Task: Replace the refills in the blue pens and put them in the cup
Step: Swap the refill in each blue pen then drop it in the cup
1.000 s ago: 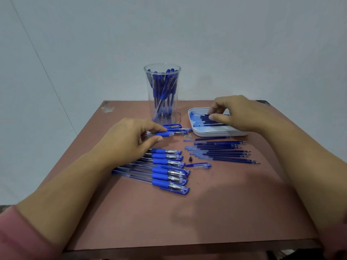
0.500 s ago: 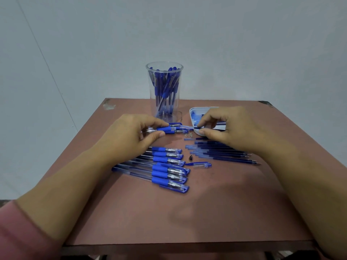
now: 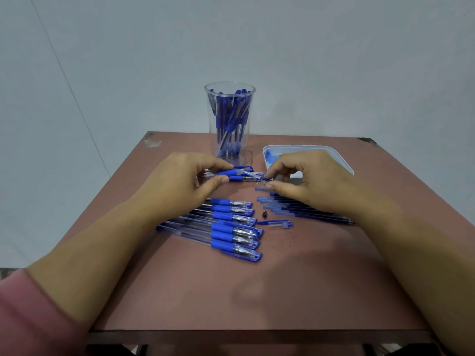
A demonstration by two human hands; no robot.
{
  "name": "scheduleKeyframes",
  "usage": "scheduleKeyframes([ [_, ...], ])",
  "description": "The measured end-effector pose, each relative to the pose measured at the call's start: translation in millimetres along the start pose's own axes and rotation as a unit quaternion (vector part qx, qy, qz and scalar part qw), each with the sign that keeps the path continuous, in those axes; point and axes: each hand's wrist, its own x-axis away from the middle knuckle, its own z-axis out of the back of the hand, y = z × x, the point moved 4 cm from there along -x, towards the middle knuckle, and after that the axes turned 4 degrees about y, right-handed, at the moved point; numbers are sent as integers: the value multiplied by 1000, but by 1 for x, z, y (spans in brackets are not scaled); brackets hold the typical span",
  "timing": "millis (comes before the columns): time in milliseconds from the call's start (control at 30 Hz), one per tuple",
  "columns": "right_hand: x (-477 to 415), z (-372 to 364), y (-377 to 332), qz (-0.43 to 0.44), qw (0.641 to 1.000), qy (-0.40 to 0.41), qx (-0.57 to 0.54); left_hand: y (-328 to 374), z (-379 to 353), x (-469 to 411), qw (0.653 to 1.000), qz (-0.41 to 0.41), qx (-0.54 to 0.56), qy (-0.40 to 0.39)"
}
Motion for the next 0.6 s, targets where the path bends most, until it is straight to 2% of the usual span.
scheduleKeyframes([
  [233,0,0,3,2,1000,-7,27,1,0,1,1000,-12,7,-18],
  [400,-2,-10,-3,33,999,-11,33,9,-5,3,999,-30,23,-37],
  [600,3,6,7,-8,999,-3,50,8,-2,2,999,-19,16,-21],
])
